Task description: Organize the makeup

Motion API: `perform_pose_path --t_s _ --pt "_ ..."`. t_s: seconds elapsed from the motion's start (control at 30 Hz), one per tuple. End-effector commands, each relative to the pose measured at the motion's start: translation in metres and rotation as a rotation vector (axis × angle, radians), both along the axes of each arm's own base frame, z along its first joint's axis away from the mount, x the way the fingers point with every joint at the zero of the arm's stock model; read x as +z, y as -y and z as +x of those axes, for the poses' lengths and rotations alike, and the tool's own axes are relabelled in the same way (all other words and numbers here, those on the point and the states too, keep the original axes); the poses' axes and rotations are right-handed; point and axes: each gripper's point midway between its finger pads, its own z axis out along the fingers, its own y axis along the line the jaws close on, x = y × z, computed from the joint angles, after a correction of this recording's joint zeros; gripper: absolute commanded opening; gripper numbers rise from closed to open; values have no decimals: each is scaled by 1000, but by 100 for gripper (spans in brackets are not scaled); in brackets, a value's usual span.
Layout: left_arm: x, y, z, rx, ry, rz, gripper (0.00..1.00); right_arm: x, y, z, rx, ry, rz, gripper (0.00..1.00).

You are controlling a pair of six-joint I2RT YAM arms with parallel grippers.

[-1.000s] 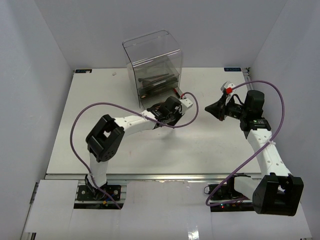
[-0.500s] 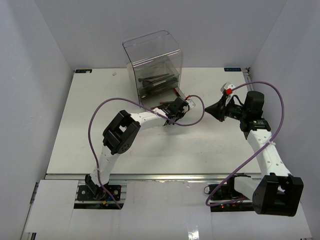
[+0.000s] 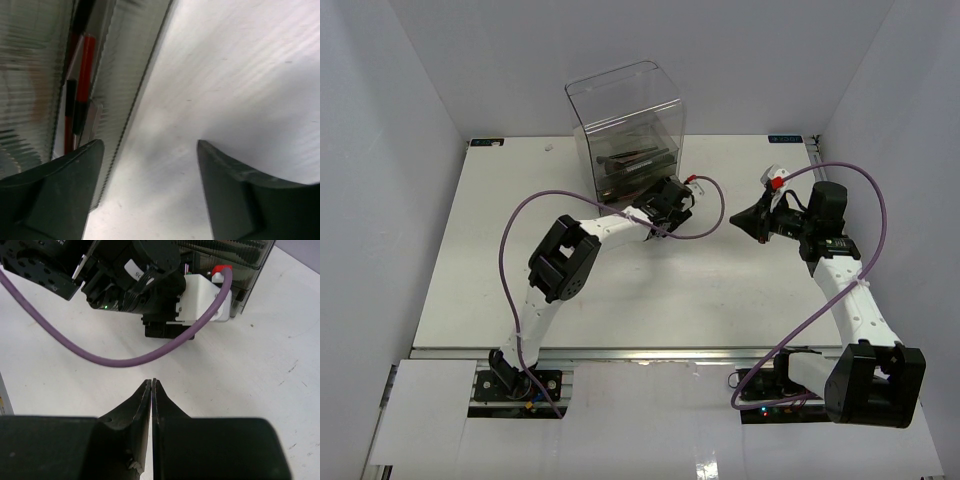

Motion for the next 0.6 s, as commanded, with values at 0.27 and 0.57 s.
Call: perform_pose_path --t_s 0.27,0.57 --pt "1 -29 32 67 18 20 98 1 2 2 10 21 3 8" --pt "39 3 -2 -8 -16 -160 98 0 5 4 1 21 -1 9"
